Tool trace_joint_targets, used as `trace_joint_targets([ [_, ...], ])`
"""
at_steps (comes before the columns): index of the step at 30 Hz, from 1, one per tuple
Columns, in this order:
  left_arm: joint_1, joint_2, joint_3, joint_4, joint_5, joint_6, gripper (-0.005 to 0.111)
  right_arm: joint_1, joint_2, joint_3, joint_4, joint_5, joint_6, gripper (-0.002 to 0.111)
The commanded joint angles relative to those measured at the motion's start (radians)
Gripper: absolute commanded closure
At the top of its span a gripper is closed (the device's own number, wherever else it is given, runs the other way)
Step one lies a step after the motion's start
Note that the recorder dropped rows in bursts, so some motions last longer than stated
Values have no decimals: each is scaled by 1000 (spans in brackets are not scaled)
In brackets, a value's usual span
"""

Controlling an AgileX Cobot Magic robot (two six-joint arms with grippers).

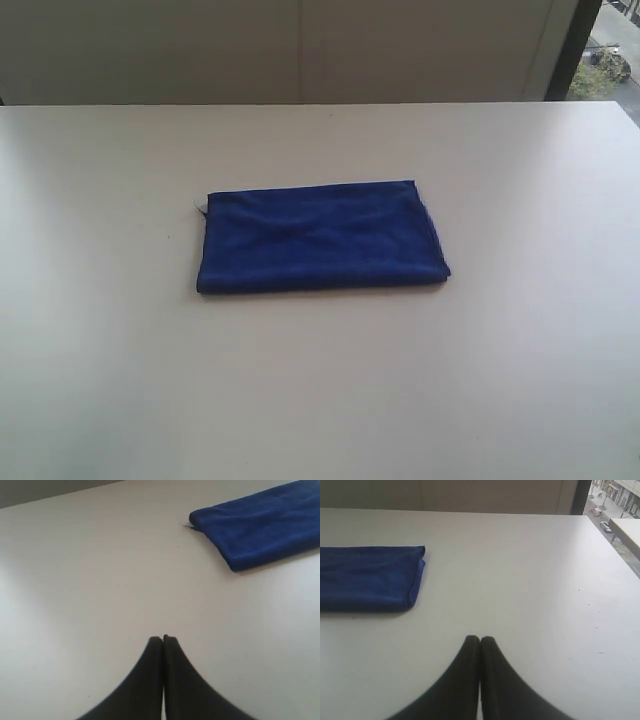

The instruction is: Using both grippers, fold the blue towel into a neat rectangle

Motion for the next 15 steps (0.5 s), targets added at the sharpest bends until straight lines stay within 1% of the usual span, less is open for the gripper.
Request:
trace_joint_targets([
  [1, 1, -4, 34, 147, -51, -241, 107, -2, -4, 4, 0, -14, 3, 108],
  [3, 1, -4, 46, 277, -53, -421, 107, -2, -4, 4, 0, -14, 3, 108],
  [6, 1, -4, 65, 406, -55, -580, 107, -2, -4, 4, 0, -14, 3, 108],
  [15, 1, -5, 102, 422, -64, -601, 107, -2, -4, 4, 0, -14, 3, 108],
])
